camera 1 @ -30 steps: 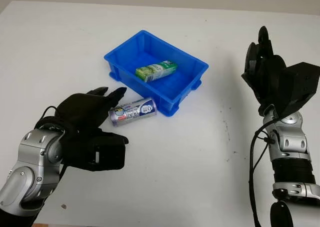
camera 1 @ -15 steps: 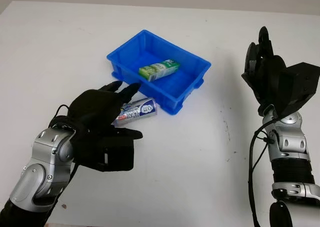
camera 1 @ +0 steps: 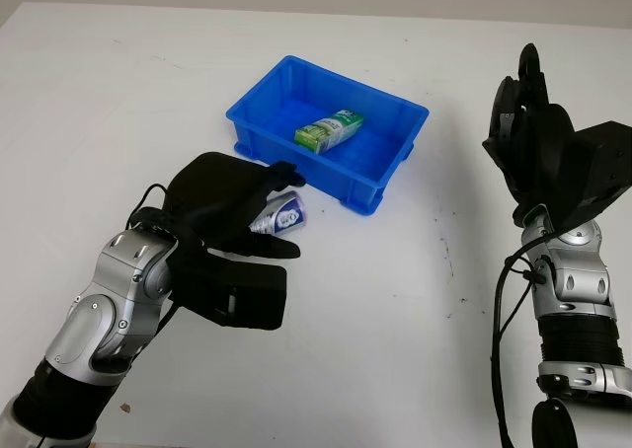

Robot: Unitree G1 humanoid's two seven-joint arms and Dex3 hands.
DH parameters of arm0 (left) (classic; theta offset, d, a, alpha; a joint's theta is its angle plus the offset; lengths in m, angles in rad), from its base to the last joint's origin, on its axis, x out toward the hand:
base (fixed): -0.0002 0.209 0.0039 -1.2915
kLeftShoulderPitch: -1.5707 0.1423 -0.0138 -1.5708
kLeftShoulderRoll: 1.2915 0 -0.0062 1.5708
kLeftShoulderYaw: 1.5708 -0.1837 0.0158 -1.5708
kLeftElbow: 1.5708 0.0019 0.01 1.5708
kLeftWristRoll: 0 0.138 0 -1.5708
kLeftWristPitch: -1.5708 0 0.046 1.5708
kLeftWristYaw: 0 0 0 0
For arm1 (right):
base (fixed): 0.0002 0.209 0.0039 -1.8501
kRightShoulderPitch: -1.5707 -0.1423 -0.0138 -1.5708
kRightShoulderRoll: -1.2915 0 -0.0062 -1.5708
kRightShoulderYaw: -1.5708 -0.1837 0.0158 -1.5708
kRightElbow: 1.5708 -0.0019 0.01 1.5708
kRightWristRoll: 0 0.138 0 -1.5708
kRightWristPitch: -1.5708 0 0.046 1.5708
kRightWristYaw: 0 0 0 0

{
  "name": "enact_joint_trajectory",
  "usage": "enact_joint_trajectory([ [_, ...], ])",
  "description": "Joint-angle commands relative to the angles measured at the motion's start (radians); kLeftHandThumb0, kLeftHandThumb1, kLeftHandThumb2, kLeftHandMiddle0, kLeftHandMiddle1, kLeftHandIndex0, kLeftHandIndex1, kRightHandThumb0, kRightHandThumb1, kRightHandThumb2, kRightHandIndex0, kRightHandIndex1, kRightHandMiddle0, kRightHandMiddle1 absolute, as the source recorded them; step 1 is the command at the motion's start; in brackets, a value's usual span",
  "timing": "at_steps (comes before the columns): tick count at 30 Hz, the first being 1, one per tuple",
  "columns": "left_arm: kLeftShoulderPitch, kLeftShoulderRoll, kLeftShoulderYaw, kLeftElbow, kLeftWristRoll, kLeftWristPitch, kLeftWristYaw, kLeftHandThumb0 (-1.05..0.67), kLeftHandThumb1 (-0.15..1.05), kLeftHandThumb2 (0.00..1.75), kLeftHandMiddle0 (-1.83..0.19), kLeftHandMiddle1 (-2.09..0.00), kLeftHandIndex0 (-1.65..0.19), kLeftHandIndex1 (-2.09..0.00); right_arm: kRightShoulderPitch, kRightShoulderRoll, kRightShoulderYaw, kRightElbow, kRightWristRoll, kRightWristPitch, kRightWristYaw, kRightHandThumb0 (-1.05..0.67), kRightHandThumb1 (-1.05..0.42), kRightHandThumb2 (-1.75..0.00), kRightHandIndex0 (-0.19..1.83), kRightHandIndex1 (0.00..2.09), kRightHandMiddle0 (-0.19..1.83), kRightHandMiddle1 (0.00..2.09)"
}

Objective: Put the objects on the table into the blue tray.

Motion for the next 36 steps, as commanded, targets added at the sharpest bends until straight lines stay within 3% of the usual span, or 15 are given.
enact_joint_trajectory([
  [1,-0.006,-0.002,-0.011,0.005,0.026,-0.001,0.010,-0.68,1.05,0.14,-0.89,-2.09,-0.42,-1.81,0.011,0.000,-0.009,-0.020,0.006,-0.003,0.003,-0.69,-1.05,-0.74,-0.19,0.00,-0.19,0.00],
  [4,-0.012,0.001,-0.021,0.011,0.060,0.001,0.006,-0.65,1.05,0.10,-1.05,-2.09,-0.38,-1.93,0.007,-0.003,-0.010,-0.011,0.007,-0.009,0.009,-0.70,-1.05,-0.73,-0.19,0.00,-0.19,0.00],
  [11,-0.018,0.004,-0.028,0.009,0.126,0.001,-0.003,-0.57,1.04,0.06,-1.09,-2.09,-0.08,-1.78,-0.001,-0.005,-0.010,0.003,0.003,-0.017,0.011,-0.70,-1.05,-0.72,-0.19,0.00,-0.19,0.00],
  [15,-0.011,-0.004,-0.018,0.002,0.131,-0.002,0.021,-0.55,1.02,0.05,-1.10,-2.09,-0.08,-1.86,-0.002,-0.007,-0.012,0.005,0.007,-0.021,0.022,-0.70,-1.05,-0.72,-0.19,0.00,-0.19,0.00],
  [17,-0.009,-0.006,-0.014,-0.001,0.126,-0.003,0.032,-0.54,1.00,0.05,-1.14,-2.09,-0.16,-2.05,-0.002,-0.007,-0.013,0.006,0.007,-0.023,0.025,-0.70,-1.05,-0.72,-0.19,0.00,-0.19,0.00],
  [21,-0.012,-0.006,0.013,-0.021,0.069,-0.024,0.057,-0.51,1.02,0.06,-1.11,-2.09,-0.41,-2.09,-0.003,-0.007,-0.014,0.008,0.004,-0.029,0.031,-0.69,-1.05,-0.73,-0.19,0.00,-0.19,0.00],
  [23,-0.016,-0.016,0.042,-0.027,0.001,-0.038,0.077,-0.48,1.03,0.06,-1.10,-2.09,-0.61,-2.09,-0.005,-0.007,-0.014,0.011,0.004,-0.029,0.031,-0.69,-1.05,-0.73,-0.19,0.00,-0.19,0.00],
  [25,-0.027,-0.021,0.078,-0.031,-0.094,-0.058,0.079,-0.44,1.04,0.06,-1.11,-2.09,-0.65,-2.09,-0.006,-0.006,-0.014,0.015,0.003,-0.027,0.028,-0.69,-1.05,-0.72,-0.19,0.00,-0.19,0.00],
  [27,-0.043,-0.025,0.115,-0.034,-0.199,-0.066,0.060,-0.41,1.05,0.11,-1.08,-2.09,-0.52,-2.09,-0.007,-0.005,-0.013,0.020,0.003,-0.032,0.031,-0.69,-1.05,-0.72,-0.19,0.00,-0.19,0.00],
  [32,-0.099,-0.048,0.216,-0.008,-0.517,-0.085,0.033,-0.35,1.05,0.16,-1.00,-2.09,-0.40,-2.09,-0.010,-0.007,-0.011,0.029,0.000,-0.036,0.035,-0.69,-1.05,-0.72,-0.19,0.00,-0.19,0.00],
  [36,-0.174,-0.046,0.268,0.058,-0.687,-0.100,0.026,-0.34,1.05,0.17,-0.76,-2.09,-0.32,-2.09,-0.014,-0.007,-0.011,0.037,-0.001,-0.041,0.037,-0.69,-1.05,-0.72,-0.19,0.00,-0.19,0.00],
])
